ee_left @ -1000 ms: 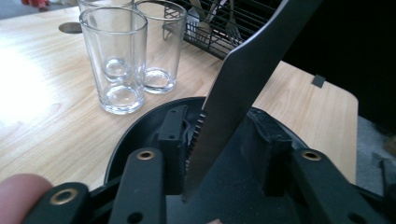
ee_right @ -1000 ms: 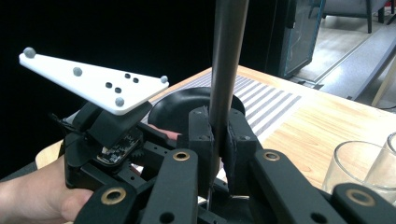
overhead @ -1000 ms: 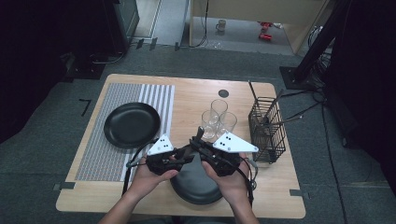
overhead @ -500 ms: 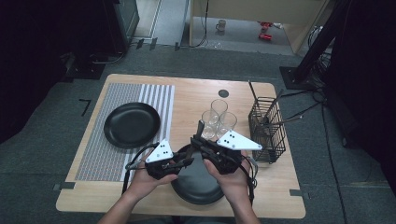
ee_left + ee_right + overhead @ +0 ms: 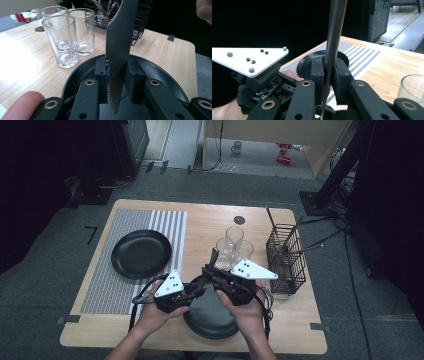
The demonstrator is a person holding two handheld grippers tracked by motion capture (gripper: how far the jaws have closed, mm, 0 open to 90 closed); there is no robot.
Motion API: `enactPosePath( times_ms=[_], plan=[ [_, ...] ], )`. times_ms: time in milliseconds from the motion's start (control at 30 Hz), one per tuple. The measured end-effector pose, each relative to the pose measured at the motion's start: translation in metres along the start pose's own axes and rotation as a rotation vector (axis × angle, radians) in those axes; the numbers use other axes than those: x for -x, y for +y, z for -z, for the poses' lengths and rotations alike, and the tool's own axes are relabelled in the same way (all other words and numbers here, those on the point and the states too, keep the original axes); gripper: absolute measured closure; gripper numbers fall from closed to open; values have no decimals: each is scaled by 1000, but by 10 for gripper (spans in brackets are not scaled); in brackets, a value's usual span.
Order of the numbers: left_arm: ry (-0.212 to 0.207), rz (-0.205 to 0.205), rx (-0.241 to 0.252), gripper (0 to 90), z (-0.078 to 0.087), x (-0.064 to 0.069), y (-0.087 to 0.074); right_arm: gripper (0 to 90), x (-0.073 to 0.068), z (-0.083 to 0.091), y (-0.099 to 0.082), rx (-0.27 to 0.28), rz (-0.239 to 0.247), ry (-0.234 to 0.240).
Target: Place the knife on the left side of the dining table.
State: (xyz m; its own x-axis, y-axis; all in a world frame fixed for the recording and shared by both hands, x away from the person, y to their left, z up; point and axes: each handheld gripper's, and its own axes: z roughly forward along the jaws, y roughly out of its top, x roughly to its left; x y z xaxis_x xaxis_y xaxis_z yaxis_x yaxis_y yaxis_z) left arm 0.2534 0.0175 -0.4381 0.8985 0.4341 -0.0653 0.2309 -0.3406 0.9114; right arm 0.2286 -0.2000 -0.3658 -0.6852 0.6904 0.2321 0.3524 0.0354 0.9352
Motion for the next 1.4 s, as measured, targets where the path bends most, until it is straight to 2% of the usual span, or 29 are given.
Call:
enactPosePath(
  times_ms=[233,300,367,433,467,567,633,733,767,833,867,933,1000,1033,1067,1133,1200,1233,1267,1333,1400],
  plan=[
    [32,-4,19,752,-1,2,-2,793,1,-2,-4,5,-15,-29],
    [27,5,22,752,-2,2,-3,804,0,-3,-5,10,-22,-35],
    [-14,26,31,751,-3,2,-4,825,0,-2,-5,18,-27,-37],
    [-81,54,38,750,-2,-1,-5,834,1,-1,-5,19,-37,-6],
    [-99,62,42,749,-1,-2,-5,835,2,-1,-4,18,-38,11],
    [-135,69,44,744,1,-5,-5,837,2,1,-3,12,-40,41],
    [-168,93,55,720,1,-9,-5,838,3,1,-2,9,-36,50],
    [-195,133,64,645,2,-15,-5,838,2,1,-3,1,-28,62],
    [-209,145,70,643,2,-17,-5,838,2,0,-3,1,-24,66],
    [-223,137,75,688,2,-17,-5,838,1,0,-3,1,-11,72],
    [-211,124,74,740,3,-15,-5,838,1,0,-3,3,-4,73],
    [-174,85,60,758,4,-11,-4,836,1,0,-3,3,-7,74],
    [-72,20,31,793,4,-5,-2,823,2,-1,-5,6,-14,61],
    [-40,-1,26,862,3,-3,-2,797,2,-2,-6,7,-11,46],
    [-31,-10,23,893,3,-1,-3,792,2,-2,-6,9,-12,36],
    [-31,-21,22,900,1,2,-4,793,2,-3,-8,13,-23,25],
    [-7,-30,20,900,1,3,-5,789,1,-4,-10,13,-20,10],
    [-7,-30,20,900,1,3,-5,782,1,-5,-11,17,-25,4],
    [18,-30,31,900,1,4,-5,773,1,-5,-12,24,-36,-1],
    [41,-30,39,900,0,5,-5,764,-1,-6,-15,29,-48,-18],
    [50,-26,50,900,0,5,-5,766,-2,-8,-18,38,-58,-39]
  ],
)
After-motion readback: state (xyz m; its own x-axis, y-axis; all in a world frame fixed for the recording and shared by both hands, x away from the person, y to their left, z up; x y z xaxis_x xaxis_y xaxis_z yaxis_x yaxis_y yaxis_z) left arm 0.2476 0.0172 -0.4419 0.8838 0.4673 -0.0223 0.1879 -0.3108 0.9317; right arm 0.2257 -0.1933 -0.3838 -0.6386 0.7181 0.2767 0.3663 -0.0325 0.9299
